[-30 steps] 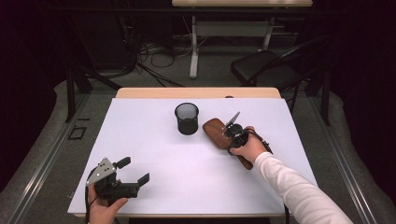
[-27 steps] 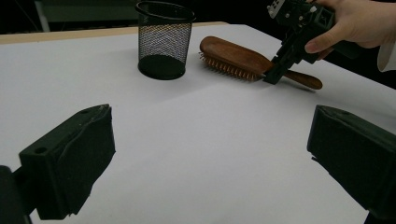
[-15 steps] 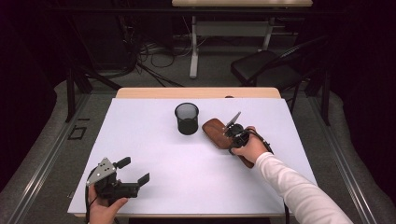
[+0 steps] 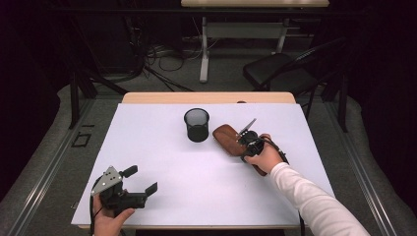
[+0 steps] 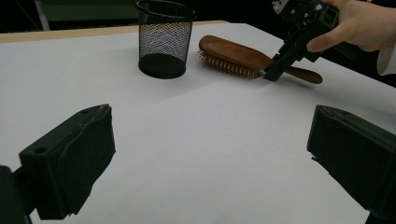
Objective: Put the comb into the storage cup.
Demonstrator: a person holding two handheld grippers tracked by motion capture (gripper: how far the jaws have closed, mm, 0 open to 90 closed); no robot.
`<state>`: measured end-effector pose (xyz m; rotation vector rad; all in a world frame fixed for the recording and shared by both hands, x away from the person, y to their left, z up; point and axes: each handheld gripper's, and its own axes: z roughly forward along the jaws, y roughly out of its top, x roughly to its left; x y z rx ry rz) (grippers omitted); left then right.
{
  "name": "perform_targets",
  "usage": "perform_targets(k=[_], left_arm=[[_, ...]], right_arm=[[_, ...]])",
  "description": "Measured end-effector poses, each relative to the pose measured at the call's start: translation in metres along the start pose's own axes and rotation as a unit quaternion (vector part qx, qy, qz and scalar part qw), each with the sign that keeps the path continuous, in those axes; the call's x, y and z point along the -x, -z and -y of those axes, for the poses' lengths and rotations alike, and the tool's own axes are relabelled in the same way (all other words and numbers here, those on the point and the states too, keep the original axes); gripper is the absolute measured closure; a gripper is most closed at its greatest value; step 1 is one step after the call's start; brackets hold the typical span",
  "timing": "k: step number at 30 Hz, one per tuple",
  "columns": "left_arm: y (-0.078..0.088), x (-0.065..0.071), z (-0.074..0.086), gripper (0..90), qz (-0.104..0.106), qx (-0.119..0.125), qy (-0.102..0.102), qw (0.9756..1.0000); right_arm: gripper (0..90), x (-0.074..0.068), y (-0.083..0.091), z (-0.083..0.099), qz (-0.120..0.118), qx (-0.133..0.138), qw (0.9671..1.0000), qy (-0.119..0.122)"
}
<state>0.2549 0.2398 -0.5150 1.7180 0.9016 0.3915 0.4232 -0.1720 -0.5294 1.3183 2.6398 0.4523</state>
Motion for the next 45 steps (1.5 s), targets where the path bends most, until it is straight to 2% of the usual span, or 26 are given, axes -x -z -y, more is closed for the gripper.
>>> perform_targets(k=[6,7,8,14,18,21,23,24,32,39,45], left_arm=[[0.0,0.0,0.0,0.9,-0.001,0.0,0.001,1.0],[0.0,0.0,0.0,0.9,-0.001,0.0,0.001,1.0],[0.0,0.0,0.0,0.9,-0.001,0.0,0.0,1.0],[-0.001,-0.001,0.0,0.9,-0.001,0.0,0.001,1.0],[0.0,0.0,0.0,0.9,-0.002,0.001,0.001,1.0],[0.0,-0.001,0.0,0.9,-0.002,0.002,0.002,1.0],[0.001,0.0,0.0,0.9,-0.002,0.002,0.002,1.0],[0.001,0.0,0.0,0.9,-0.002,0.003,0.001,1.0],[0.0,0.0,0.0,0.9,-0.003,0.004,0.0,1.0],[0.0,0.0,0.0,0.9,-0.004,0.003,-0.001,1.0],[0.0,-0.001,0.001,0.9,-0.004,0.005,0.001,1.0]], right_arm=[[72.4,0.0,0.0,0.005,0.002,0.021,0.9998,0.002],[72.4,0.0,-0.001,0.005,0.001,0.034,0.9994,0.006],[72.4,-0.001,-0.001,0.006,0.001,0.039,0.9992,-0.003],[72.4,-0.004,-0.001,0.008,0.001,0.065,0.9979,-0.003],[72.4,-0.003,0.002,0.01,-0.001,0.09,0.9959,-0.015],[72.4,0.0,0.006,0.011,0.004,0.118,0.9927,-0.026],[72.4,0.0,0.008,0.011,0.007,0.123,0.9919,-0.031],[72.4,0.002,0.009,0.012,0.009,0.128,0.9915,-0.026],[72.4,0.003,0.015,0.015,0.019,0.175,0.9838,-0.036],[72.4,0.0,0.017,0.015,0.026,0.2,0.9789,-0.034],[72.3,0.001,0.021,0.016,0.021,0.222,0.9737,-0.046]])
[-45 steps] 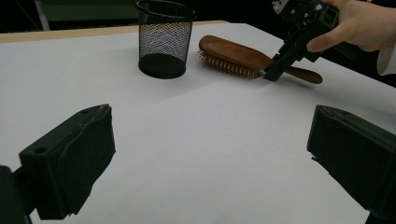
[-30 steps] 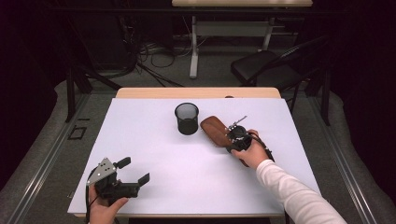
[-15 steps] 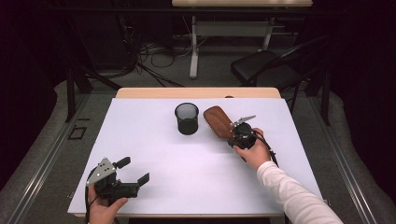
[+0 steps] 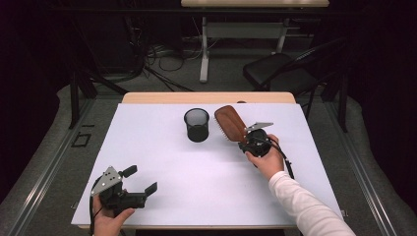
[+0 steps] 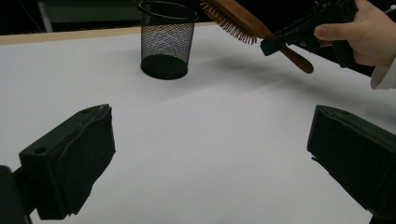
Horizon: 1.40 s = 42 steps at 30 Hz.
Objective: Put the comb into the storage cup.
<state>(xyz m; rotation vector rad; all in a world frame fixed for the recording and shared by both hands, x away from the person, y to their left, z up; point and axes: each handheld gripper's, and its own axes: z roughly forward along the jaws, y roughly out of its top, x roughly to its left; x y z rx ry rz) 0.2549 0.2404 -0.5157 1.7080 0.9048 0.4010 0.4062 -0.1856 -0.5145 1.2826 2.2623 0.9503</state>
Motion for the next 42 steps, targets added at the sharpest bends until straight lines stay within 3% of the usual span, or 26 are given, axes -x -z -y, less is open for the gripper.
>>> perform_targets(k=[5,23,35,42], left_arm=[[0.002,0.0,-0.001,1.2,-0.011,0.003,-0.003,0.9999],[0.001,0.0,0.0,1.2,-0.004,0.0,0.001,1.0],[0.0,0.0,0.0,1.4,-0.002,0.0,0.0,1.0],[0.001,0.0,0.0,1.6,0.0,0.0,-0.002,1.0]], right_arm=[[72.3,0.002,0.008,-0.003,-0.006,0.024,0.9996,-0.01],[72.3,0.0,0.03,-0.007,-0.018,0.077,0.9967,-0.016],[72.3,-0.017,0.042,-0.007,-0.034,0.101,0.9943,0.002],[72.3,-0.033,0.045,-0.005,-0.057,0.116,0.9916,0.01]])
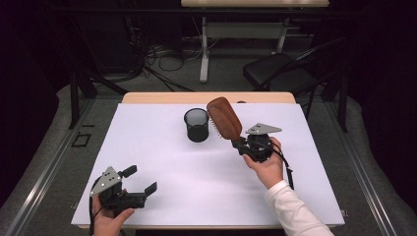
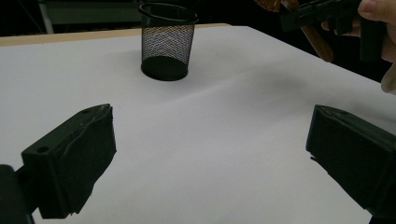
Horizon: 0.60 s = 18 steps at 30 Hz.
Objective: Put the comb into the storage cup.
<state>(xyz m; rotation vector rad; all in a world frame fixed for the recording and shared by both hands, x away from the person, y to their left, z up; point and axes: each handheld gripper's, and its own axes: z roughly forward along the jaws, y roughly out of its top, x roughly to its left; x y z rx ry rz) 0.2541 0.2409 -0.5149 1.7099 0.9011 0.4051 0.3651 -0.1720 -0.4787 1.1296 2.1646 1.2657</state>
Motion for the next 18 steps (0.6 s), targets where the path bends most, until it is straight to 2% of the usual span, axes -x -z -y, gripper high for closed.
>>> perform_targets(k=[7,9,18], left_arm=[[-0.001,0.0,0.0,1.6,0.001,0.0,0.002,1.0],[-0.001,0.0,0.0,1.6,0.0,-0.001,0.003,1.0],[-0.002,0.001,0.001,1.6,0.003,-0.003,0.003,1.0]], right_arm=[[72.3,-0.018,0.001,0.002,-0.021,0.015,0.9996,0.011],[72.3,-0.022,0.002,0.003,-0.03,0.021,0.9993,0.008],[72.3,-0.035,0.006,0.005,-0.048,0.042,0.9977,0.021]])
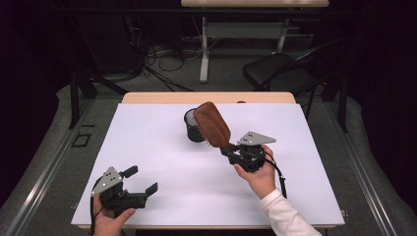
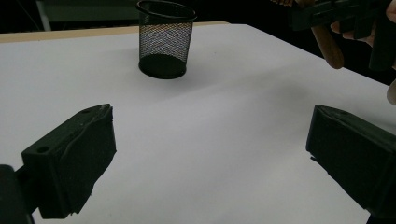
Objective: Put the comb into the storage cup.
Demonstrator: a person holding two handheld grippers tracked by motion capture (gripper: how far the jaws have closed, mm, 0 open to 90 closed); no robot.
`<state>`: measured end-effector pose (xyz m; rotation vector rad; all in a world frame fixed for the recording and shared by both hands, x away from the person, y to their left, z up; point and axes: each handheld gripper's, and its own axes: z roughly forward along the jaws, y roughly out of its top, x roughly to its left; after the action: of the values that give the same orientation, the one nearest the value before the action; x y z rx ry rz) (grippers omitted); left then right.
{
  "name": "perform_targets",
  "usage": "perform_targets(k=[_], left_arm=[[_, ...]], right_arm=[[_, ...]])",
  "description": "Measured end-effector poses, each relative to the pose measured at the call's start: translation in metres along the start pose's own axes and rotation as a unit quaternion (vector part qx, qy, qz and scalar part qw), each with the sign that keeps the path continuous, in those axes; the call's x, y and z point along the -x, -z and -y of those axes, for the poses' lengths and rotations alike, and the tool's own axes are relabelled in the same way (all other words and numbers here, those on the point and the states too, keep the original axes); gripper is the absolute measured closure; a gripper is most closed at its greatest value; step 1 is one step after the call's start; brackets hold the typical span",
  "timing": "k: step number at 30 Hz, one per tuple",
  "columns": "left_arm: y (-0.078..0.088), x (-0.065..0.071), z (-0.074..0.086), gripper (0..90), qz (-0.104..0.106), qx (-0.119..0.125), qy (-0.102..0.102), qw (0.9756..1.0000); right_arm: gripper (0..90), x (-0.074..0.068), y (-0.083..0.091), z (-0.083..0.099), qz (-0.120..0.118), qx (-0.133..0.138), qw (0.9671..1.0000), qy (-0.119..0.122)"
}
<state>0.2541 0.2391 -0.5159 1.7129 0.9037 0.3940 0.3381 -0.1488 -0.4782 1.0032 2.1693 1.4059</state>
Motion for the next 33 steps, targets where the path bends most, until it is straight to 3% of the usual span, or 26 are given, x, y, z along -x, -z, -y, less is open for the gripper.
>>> perform_targets(k=[17,23,33], left_arm=[[0.0,0.001,-0.001,3.0,0.006,-0.001,0.011,0.9999],[-0.003,0.003,-0.001,2.9,0.011,-0.01,0.017,0.9997],[-0.007,0.004,-0.011,2.9,0.026,0.001,0.034,0.9991]], right_arm=[[72.3,-0.02,0.005,0.0,-0.029,0.022,0.9991,0.021],[72.3,-0.022,0.005,0.0,-0.033,0.023,0.9989,0.024],[72.2,-0.023,0.005,0.001,-0.034,0.03,0.9987,0.025]])
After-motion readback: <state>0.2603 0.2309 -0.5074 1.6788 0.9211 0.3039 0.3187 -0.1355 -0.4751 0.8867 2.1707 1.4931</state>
